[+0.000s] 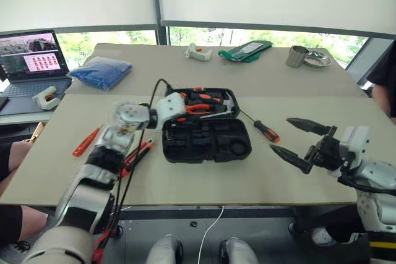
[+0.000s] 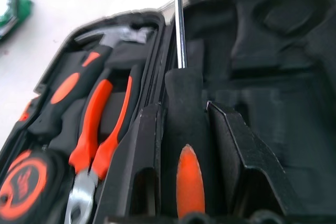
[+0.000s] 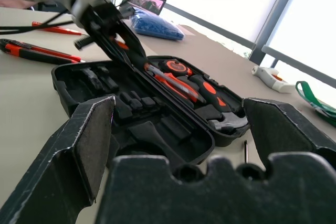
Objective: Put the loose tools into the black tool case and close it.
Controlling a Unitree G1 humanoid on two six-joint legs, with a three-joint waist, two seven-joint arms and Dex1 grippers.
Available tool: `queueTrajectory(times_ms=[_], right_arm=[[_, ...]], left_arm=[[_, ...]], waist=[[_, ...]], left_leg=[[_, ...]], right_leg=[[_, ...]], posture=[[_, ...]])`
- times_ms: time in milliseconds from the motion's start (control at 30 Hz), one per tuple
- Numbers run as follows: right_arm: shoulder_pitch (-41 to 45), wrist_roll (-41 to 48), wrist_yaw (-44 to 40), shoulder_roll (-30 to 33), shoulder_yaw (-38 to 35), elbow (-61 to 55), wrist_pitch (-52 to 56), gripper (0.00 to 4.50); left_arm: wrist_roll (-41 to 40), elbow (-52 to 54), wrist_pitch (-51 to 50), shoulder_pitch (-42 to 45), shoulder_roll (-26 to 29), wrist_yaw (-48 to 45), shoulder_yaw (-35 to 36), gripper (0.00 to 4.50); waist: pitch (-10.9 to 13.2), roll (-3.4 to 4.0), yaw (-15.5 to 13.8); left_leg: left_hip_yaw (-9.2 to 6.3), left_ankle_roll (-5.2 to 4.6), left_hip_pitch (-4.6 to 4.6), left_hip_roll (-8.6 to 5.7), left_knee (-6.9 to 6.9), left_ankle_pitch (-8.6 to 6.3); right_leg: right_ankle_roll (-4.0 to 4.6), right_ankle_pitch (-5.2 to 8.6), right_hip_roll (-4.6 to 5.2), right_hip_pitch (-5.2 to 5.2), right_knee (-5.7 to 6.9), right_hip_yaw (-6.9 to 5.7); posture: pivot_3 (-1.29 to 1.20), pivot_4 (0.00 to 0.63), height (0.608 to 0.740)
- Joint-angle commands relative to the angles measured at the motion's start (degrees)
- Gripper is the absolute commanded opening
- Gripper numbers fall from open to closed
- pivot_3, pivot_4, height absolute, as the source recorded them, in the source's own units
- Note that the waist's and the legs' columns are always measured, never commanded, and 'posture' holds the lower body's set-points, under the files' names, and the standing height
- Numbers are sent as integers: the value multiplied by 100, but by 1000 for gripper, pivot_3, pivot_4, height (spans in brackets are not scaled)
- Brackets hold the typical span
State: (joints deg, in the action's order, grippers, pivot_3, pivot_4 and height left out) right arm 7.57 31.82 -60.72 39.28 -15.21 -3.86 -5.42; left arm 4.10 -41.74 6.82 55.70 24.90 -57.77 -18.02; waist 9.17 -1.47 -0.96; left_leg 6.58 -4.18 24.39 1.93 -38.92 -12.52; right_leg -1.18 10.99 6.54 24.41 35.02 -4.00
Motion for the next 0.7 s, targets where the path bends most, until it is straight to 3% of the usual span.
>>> queueTrajectory(times_ms=[33, 333, 700], right_arm=[[-27, 58, 90, 10, -22, -336, 181, 4500], [-379, -35, 584, -277, 42, -871, 349, 4500], [-391, -67, 706, -286, 104, -1050, 441, 4500]], left_arm=[[383, -641, 529, 297, -45, 284, -78, 881], [705, -1626, 1605, 492, -191, 230, -151, 881], [1075, -2239, 2127, 650, -270, 455, -147, 881]], waist=[[0, 0, 33], [1, -1, -9], [1, -1, -65]], left_leg=[[0, 2, 0, 2, 1, -1], [-1, -1, 10, -2, -8, -7], [-2, -4, 16, -1, -20, -8]], right_leg=[[5, -2, 0, 1, 1, 0], [3, -3, 11, 6, 0, 1], [-2, -5, 10, 6, 2, 0]], posture=[[0, 150, 740], [0, 150, 740], [0, 150, 740]])
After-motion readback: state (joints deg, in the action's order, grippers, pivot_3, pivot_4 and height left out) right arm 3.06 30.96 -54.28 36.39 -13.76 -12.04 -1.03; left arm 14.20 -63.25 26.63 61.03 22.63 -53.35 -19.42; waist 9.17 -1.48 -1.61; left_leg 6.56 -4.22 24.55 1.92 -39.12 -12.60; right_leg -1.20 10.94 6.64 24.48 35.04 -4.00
